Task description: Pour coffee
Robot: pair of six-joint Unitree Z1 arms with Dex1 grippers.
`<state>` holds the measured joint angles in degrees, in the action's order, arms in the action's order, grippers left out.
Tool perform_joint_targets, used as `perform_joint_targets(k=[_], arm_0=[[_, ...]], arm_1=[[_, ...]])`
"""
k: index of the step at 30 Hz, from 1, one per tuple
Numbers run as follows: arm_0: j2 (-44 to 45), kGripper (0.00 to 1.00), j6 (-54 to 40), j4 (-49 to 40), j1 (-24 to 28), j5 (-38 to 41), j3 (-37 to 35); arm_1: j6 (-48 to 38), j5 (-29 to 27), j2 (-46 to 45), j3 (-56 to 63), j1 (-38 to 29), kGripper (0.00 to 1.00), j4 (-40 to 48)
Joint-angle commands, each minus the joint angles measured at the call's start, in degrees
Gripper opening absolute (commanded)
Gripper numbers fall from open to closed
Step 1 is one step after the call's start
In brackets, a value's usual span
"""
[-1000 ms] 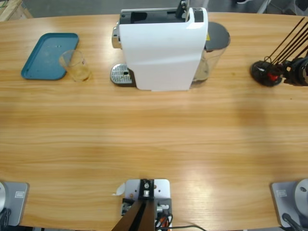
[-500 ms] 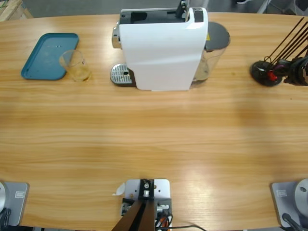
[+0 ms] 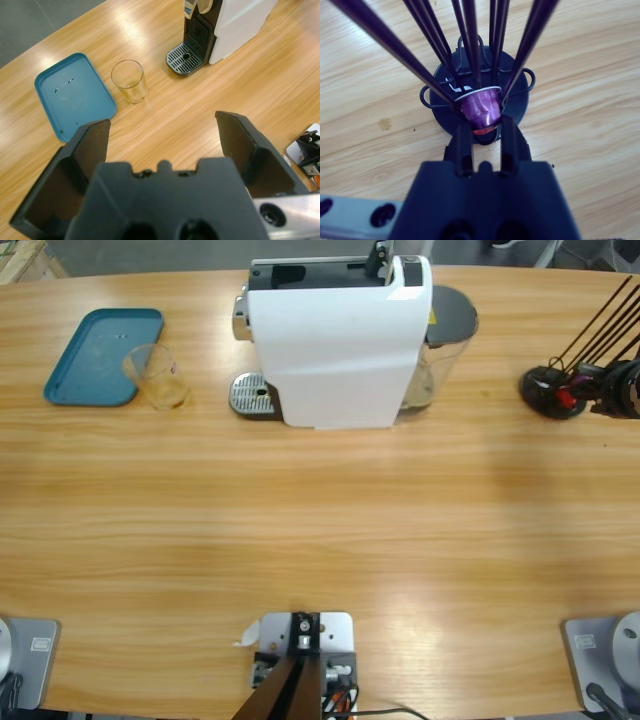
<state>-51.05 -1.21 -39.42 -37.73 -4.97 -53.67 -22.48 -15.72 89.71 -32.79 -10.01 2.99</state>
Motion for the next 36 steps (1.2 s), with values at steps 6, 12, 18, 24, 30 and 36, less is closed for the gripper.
perform_joint_targets(k=[6, 12, 18, 24, 30, 36], arm_0=[[0.8, 0.904, 0.9, 0.7, -0.5, 0.7, 2.3], [0.7, 0.904, 1.0, 1.0, -0.5, 0.9, 2.3], [1.1, 0.904, 1.4, 1.0, -0.5, 0.9, 2.4], [1.1, 0.904, 1.6, 1.0, -0.5, 0.9, 2.4], [0.6, 0.904, 1.6, 1.1, -0.5, 1.2, 2.4], [-0.2, 0.904, 1.6, 1.1, -0.5, 2.0, 2.4]], arm_1=[[1.7, 1.0, -10.7, 1.8, 0.2, 0.0, -4.4], [4.1, 1.0, -16.4, -4.3, 0.2, 0.0, -15.6], [4.8, 1.0, -17.9, -9.5, 0.2, 0.0, -21.4], [7.0, 1.2, -21.7, -18.8, 0.2, 0.0, -31.9], [7.9, 5.9, -23.1, -22.9, 0.1, 0.088, -38.4], [-0.1, 10.5, -26.8, -18.8, -7.8, 0.785, -41.3]])
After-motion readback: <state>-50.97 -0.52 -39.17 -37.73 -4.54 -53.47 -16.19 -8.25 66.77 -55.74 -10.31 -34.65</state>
